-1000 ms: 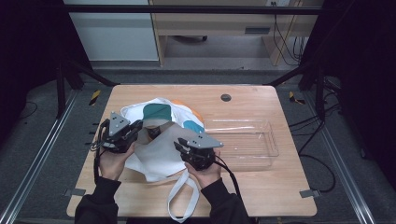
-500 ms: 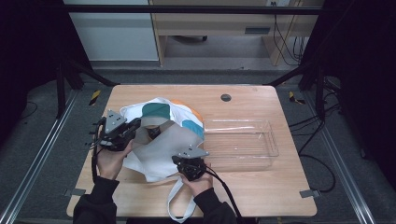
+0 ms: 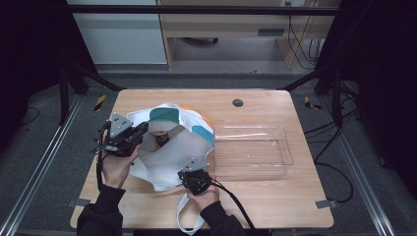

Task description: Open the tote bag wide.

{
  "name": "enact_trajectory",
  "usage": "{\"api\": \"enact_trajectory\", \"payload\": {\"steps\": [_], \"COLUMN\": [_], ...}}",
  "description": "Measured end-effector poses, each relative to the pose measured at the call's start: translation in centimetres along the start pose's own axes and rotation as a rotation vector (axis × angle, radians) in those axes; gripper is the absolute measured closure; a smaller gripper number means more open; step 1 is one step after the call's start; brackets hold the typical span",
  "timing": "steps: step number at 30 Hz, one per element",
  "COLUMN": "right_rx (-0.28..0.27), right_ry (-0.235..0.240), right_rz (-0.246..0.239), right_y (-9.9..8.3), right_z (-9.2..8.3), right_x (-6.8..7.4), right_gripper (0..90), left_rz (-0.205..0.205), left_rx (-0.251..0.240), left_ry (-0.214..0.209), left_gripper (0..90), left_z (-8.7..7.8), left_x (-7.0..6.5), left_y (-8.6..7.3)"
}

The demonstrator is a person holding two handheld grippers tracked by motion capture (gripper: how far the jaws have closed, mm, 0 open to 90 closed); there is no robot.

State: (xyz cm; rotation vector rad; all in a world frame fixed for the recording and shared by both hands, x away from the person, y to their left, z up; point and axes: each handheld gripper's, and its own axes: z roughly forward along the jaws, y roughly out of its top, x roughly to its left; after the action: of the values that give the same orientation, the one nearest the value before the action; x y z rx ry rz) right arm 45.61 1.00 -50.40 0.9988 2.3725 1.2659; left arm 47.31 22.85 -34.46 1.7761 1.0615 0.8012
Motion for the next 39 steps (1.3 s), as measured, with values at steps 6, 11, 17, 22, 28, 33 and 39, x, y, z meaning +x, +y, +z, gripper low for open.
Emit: {"api": "enact_trajectory", "payload": {"steps": [6, 11, 17, 22, 28, 33, 39], "right_rx": [-0.01, 0.012, 0.05, 0.058, 0.056, 0.056, 0.057], "right_ry": [-0.002, -0.01, -0.032, -0.023, -0.026, -0.015, -0.02], "right_rz": [0.006, 0.011, -0.008, -0.007, -0.011, -0.01, -0.019], "right_y": [0.1, 0.1, 0.1, 0.1, 0.0, 0.0, 0.0], "right_z": [0.1, 0.4, 0.7, 0.6, 0.6, 0.6, 0.6], "right_x": [-0.1, -0.2, -0.1, 0.0, 0.2, 0.2, 0.2], "right_gripper": [90.0, 90.0, 90.0, 90.0, 90.0, 90.0, 90.0], "left_rz": [-0.009, -0.006, -0.009, -0.006, -0.011, -0.036, -0.044], "left_rx": [-0.004, -0.006, -0.007, -0.01, -0.018, -0.011, -0.006], "left_ry": [-0.002, 0.0, 0.002, 0.011, 0.029, 0.038, 0.059], "left_gripper": [87.2, 87.2, 87.2, 87.3, 87.3, 87.4, 87.4], "left_z": [0.0, 0.1, 0.2, 0.3, 0.7, 1.3, 2.1], "left_x": [0.2, 0.2, 0.4, 0.3, 0.8, 1.5, 2.0], "left_y": [0.1, 0.2, 0.4, 0.7, 1.7, 2.6, 3.0]}}
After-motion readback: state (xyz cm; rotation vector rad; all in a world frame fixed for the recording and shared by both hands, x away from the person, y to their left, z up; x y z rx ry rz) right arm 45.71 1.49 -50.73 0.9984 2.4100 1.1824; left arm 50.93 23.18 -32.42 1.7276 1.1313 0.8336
